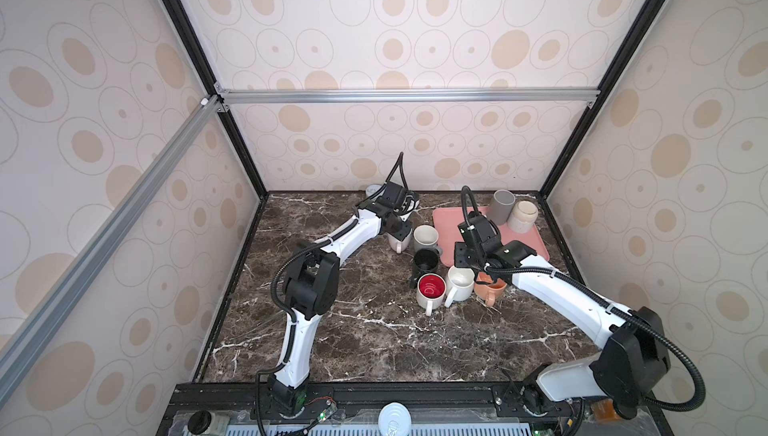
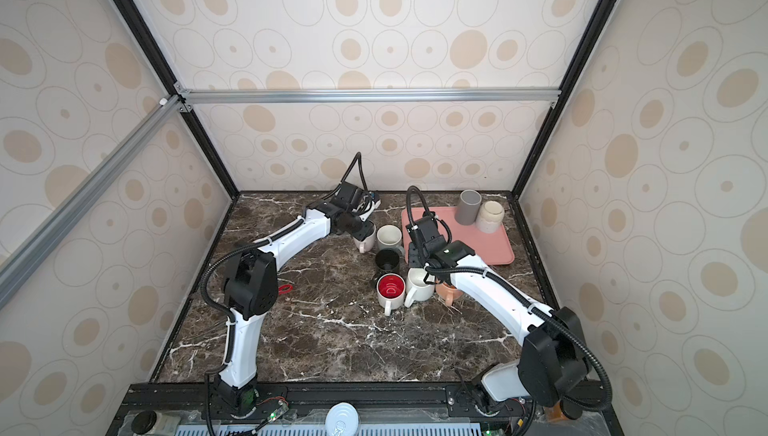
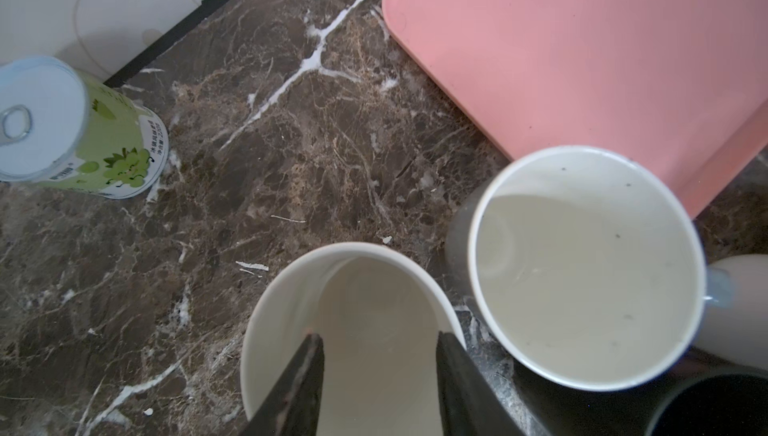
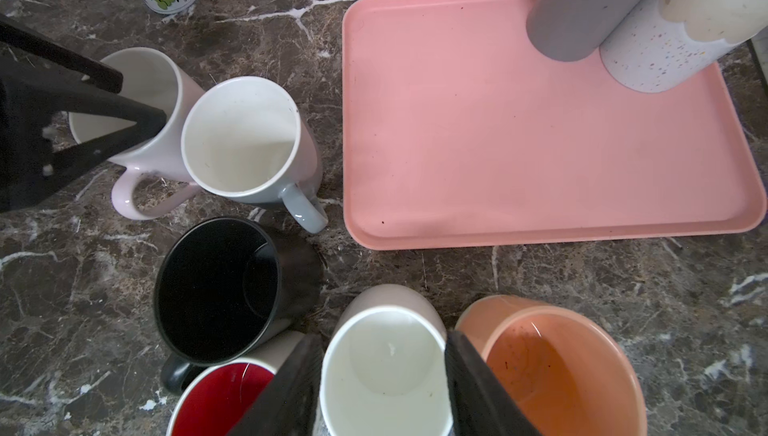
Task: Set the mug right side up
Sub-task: 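Open the left gripper and raise it while the right gripper moves over the grey mug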
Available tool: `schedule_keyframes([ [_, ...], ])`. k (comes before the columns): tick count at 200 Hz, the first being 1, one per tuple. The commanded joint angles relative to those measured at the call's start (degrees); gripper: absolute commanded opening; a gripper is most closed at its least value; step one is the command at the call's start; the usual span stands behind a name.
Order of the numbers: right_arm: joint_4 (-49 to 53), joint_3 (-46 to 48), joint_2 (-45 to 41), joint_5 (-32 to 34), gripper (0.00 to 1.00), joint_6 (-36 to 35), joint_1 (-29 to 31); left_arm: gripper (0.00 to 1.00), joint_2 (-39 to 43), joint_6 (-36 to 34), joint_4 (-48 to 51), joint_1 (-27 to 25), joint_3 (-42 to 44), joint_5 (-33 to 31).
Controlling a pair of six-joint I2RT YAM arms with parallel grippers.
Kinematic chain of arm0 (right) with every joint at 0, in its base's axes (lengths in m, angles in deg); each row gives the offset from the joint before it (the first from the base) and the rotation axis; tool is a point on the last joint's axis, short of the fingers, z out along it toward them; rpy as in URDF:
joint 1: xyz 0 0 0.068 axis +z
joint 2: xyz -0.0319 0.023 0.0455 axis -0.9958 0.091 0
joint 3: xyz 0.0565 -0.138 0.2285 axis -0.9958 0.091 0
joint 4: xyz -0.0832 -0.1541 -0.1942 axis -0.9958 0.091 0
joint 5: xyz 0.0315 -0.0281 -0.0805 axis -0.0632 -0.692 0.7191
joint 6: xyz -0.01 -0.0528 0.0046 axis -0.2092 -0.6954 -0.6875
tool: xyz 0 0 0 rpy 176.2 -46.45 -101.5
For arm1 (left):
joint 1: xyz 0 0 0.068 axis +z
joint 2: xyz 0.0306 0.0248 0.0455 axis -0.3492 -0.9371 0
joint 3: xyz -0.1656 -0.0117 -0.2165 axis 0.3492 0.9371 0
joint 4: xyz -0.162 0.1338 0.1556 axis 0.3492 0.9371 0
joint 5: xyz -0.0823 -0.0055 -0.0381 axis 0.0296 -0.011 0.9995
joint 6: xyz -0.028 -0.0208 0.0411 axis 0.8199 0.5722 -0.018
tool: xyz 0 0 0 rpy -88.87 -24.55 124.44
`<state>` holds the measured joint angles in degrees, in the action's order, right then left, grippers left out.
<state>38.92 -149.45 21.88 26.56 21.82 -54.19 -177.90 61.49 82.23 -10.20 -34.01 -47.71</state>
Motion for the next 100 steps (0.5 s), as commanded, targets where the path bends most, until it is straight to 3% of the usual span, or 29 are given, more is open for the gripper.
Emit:
schedule_keyframes([
  [1,2.8,-4.4,2.1,1.7,0.52,-2.9,-1.8,0.45,2.0,-0.9,1.2,0.0,-3.2,0.9],
  [100,7.2,-26.5,22.2,1.2,0.56,-4.1,-16.3,0.46,5.2,-0.8,-1.9,0.0,-4.4,1.5],
])
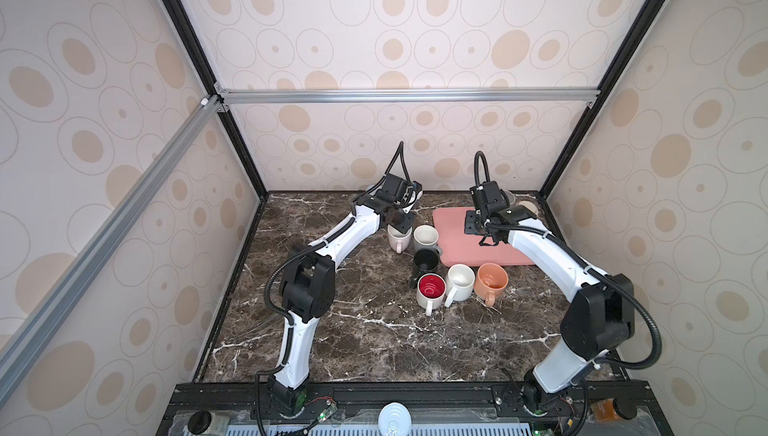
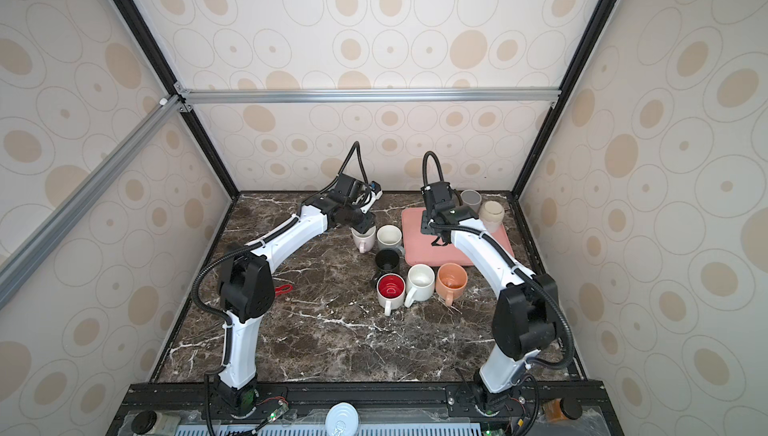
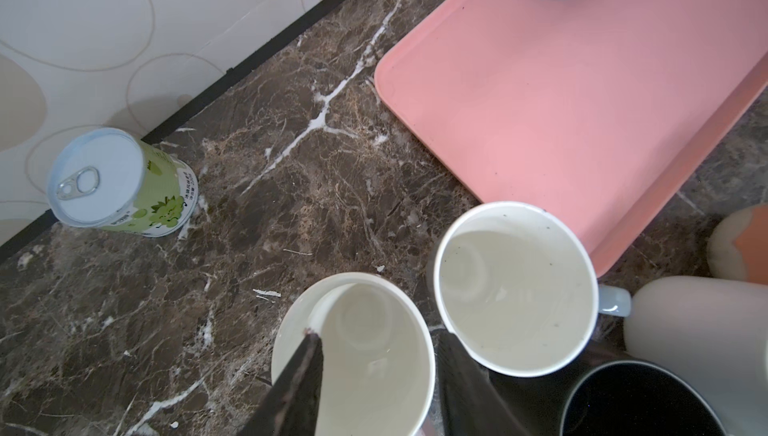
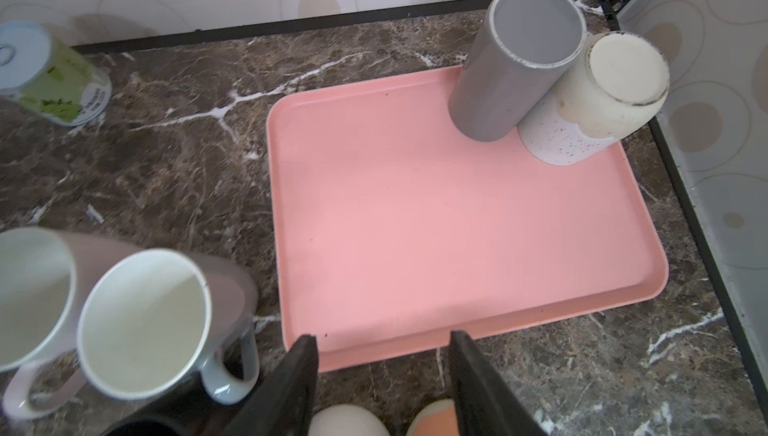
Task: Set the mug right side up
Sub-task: 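Open the left gripper and raise it while the right gripper moves over the grey mug, then grasp the grey mug with the right gripper and shift it across the tray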
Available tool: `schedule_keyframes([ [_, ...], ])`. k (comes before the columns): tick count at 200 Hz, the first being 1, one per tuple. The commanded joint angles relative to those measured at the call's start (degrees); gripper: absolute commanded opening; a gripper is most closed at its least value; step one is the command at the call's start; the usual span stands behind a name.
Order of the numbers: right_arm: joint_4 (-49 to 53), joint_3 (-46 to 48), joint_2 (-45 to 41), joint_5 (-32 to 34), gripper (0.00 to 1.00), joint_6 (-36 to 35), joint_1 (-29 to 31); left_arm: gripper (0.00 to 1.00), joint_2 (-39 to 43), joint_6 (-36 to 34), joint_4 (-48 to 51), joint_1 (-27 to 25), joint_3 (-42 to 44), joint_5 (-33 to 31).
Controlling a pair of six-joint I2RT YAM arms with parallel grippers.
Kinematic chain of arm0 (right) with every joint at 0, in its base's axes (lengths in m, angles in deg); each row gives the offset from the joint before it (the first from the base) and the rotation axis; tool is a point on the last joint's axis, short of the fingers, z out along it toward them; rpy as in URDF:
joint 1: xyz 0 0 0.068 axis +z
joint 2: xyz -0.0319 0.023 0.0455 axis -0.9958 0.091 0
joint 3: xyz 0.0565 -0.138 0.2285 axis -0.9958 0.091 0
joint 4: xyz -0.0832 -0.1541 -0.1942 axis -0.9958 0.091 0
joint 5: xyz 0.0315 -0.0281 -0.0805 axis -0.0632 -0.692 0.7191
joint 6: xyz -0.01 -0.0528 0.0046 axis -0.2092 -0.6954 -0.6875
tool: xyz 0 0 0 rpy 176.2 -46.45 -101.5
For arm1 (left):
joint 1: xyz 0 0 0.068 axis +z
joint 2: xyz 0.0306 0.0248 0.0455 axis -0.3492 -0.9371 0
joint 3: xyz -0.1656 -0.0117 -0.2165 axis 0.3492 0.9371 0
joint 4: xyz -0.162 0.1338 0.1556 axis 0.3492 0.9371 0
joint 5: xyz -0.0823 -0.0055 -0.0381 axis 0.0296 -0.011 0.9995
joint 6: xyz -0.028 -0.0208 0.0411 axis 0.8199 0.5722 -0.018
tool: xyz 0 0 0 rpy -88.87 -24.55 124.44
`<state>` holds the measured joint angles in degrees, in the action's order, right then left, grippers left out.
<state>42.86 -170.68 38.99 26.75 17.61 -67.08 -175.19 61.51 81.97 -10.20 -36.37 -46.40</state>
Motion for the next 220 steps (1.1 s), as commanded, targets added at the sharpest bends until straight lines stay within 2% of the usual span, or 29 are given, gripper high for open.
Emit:
schedule_keyframes([
  [1,3.4,-5.5,5.4,1.0,0.56,0.2,-3.6,0.46,2.4,-0.8,-1.6,-0.1,-2.1,0.1],
  [30,4.0,-12.5,11.6,2.9,0.59,0.3,-6.0,0.47,0.8,-0.2,-2.8,0.0,-4.1,-0.7],
  [91,3.6,-26.2,21.2,3.4,0.61,-1.1,-9.7,0.49,-1.7,0.8,-13.2,0.0,-6.4,5.6],
  [143,6.2,-38.6,30.6,1.5,0.63,-0.4,-13.9,0.50,-8.9,-1.0,-9.1,0.8,-16.7,6.8],
  [186,6.5,-46.1,36.3,-1.1,0.64,1.0,-17.0,0.50,-10.2,-1.2,-8.6,2.0,-17.9,7.4],
  [220,4.2,-48.5,39.2,-4.3,0.63,3.0,-18.8,0.50,-10.7,-0.6,-8.8,3.0,-17.5,8.4],
])
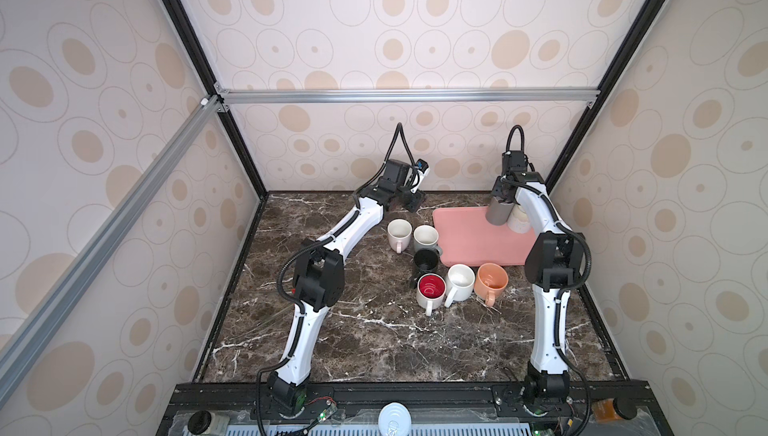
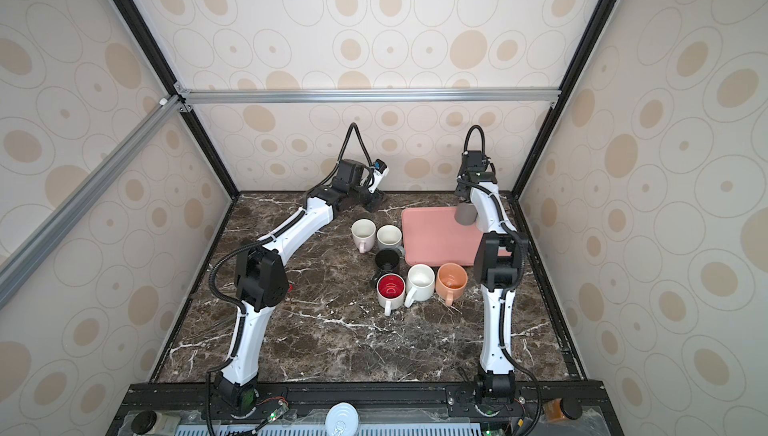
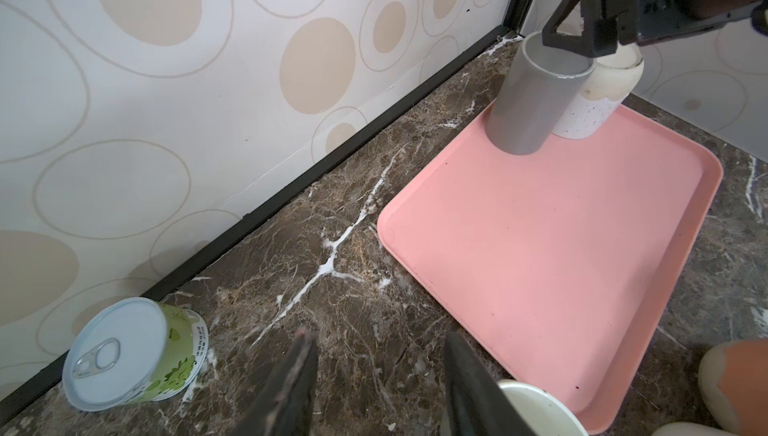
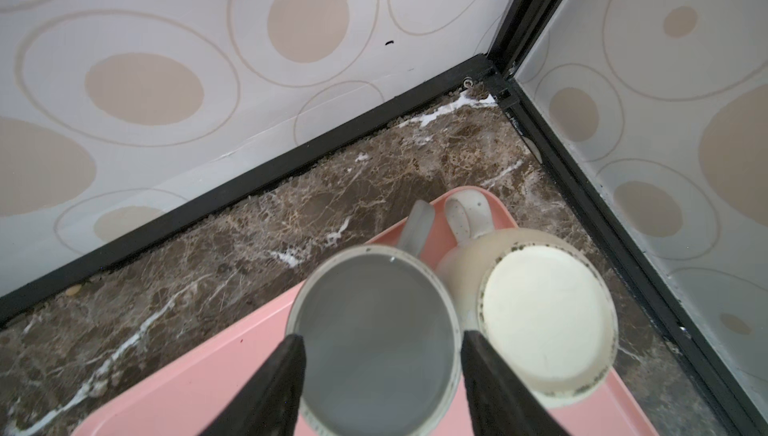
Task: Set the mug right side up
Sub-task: 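Grasp the grey mug with the right gripper and shift it across the tray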
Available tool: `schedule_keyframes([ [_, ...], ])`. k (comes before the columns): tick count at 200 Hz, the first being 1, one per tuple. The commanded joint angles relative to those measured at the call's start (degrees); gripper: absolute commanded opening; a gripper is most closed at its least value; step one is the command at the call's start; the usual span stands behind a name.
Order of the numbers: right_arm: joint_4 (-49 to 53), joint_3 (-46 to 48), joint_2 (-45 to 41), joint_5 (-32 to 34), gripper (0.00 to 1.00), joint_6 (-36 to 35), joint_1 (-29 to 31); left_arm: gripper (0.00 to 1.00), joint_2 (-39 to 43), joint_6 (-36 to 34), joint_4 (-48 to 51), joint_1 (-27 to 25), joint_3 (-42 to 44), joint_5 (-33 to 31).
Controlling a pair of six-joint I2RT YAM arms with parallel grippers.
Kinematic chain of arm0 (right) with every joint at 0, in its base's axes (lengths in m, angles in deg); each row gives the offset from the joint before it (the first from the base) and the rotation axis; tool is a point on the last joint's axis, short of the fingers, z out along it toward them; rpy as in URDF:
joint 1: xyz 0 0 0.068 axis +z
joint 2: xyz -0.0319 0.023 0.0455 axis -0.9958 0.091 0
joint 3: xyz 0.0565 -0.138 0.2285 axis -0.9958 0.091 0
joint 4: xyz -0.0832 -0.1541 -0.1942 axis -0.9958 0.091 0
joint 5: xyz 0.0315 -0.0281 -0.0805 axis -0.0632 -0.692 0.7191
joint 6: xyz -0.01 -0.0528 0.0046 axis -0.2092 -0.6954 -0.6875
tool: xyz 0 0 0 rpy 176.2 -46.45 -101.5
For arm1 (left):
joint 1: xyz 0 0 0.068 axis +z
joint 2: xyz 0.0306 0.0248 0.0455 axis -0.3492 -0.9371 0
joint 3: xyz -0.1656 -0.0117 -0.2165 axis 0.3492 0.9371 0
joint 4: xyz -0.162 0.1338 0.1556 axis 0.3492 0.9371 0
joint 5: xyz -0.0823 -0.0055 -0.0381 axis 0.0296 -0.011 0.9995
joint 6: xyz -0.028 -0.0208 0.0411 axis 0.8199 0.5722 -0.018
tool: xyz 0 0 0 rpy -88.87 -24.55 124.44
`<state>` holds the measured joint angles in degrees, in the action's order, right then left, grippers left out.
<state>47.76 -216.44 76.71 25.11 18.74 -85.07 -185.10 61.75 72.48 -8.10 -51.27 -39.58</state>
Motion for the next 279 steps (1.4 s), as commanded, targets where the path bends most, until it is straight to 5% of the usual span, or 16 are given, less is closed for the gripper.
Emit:
schedule_keyframes([
  [1,-0.8,-2.7,1.5,-2.8,0.63,1.9,-0.9,0.50,-0.8,-0.8,0.7,0.9,-2.6,1.7],
  [103,-2.5,-7.6,8.3,-17.2,0.61,3.6,-3.6,0.50,-1.5,0.2,-0.1,2.9,-2.1,3.1],
  [279,-8.7,25.3,-12.6,-21.6,0.50,4.9,0.7,0.51,3.2,1.9,-2.1,3.0,3.4,4.7],
])
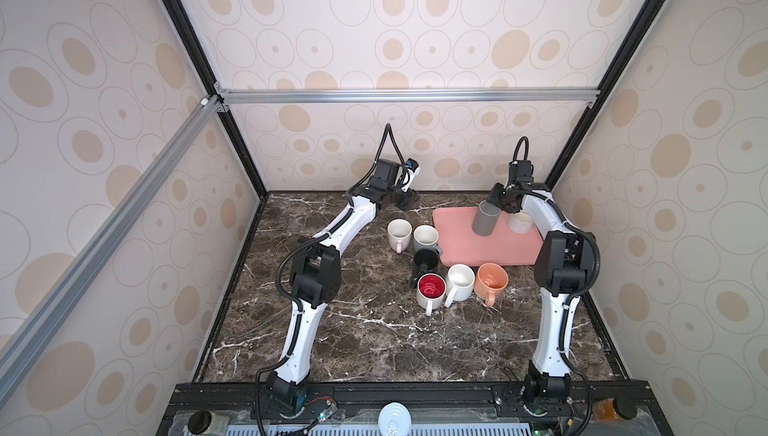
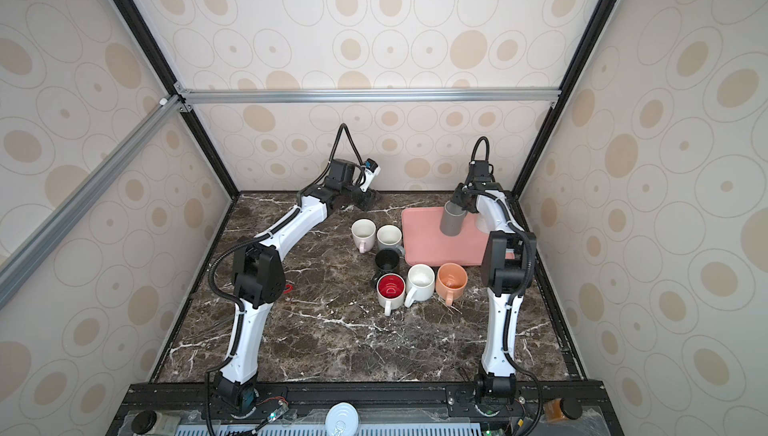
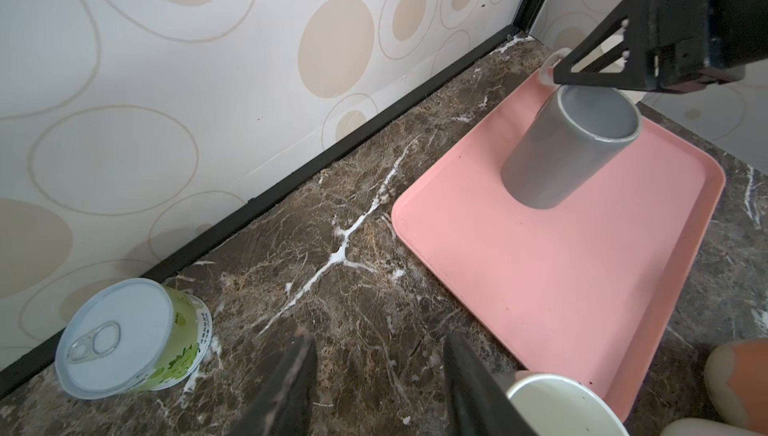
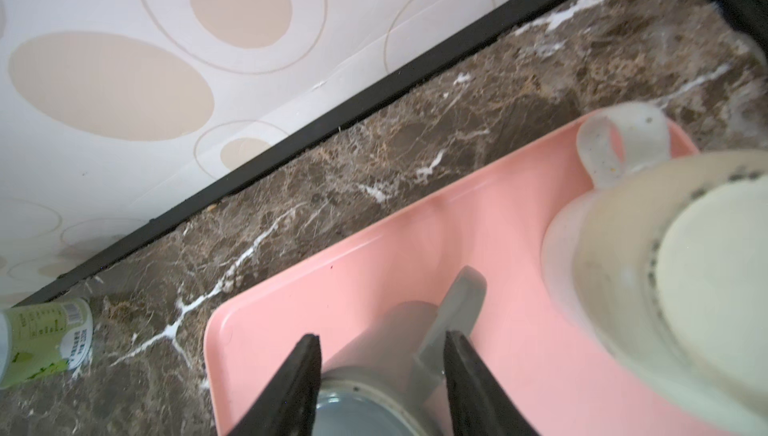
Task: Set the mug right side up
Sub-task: 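Grasp the grey mug with the right gripper and shift it across the tray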
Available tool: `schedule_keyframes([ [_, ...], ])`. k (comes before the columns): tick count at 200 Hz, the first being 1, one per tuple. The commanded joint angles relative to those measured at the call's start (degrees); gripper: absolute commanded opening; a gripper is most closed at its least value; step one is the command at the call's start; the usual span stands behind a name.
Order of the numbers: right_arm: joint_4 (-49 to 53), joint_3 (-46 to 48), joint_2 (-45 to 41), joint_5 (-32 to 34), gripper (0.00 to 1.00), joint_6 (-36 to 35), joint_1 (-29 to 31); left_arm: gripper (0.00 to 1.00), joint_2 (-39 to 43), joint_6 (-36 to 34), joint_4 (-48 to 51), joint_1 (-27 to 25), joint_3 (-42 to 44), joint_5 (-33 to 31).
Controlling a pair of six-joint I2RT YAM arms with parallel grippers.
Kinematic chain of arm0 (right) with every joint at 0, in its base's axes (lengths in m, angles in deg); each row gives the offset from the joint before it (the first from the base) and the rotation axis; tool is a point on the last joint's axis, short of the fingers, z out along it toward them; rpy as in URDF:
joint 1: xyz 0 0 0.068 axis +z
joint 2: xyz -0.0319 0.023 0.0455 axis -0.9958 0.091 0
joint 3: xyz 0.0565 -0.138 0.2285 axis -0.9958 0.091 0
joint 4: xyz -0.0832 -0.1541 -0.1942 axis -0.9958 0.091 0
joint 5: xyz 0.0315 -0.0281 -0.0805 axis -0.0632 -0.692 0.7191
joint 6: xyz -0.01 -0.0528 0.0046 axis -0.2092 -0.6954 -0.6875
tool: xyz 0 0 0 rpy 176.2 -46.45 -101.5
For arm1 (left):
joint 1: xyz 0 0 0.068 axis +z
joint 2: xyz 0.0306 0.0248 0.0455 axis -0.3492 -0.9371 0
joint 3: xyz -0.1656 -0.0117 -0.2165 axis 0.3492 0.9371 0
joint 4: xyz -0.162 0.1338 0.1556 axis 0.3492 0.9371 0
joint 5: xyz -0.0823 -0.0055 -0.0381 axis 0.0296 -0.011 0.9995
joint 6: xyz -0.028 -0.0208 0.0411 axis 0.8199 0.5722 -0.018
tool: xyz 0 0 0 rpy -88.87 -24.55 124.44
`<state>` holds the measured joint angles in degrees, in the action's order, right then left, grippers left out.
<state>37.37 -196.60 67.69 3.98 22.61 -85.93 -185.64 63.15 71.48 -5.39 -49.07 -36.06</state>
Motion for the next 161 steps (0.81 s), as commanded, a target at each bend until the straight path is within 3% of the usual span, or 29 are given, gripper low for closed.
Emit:
schedule_keyframes([
  [1,1.6,5.7,-3.7,-0.5,0.50,1.1,1.6,0.51,3.8,0.5,-1.1,0.3,1.3,1.2],
  [82,-0.2,20.1,-14.1,2.1,0.52,1.6,3.6,0.49,9.5,2.2,-4.1,-0.5,8.3,2.5],
  [131,1.8,17.7,-15.9,4.3,0.53,-3.3,0.8,0.45,11.4,1.2,-3.6,-5.1,9.4,1.4],
  [161,5.3,11.9,-11.5,0.9,0.45,-6.0,-0.7,0.42,10.6,1.6,-3.2,-10.2,8.5,0.7],
])
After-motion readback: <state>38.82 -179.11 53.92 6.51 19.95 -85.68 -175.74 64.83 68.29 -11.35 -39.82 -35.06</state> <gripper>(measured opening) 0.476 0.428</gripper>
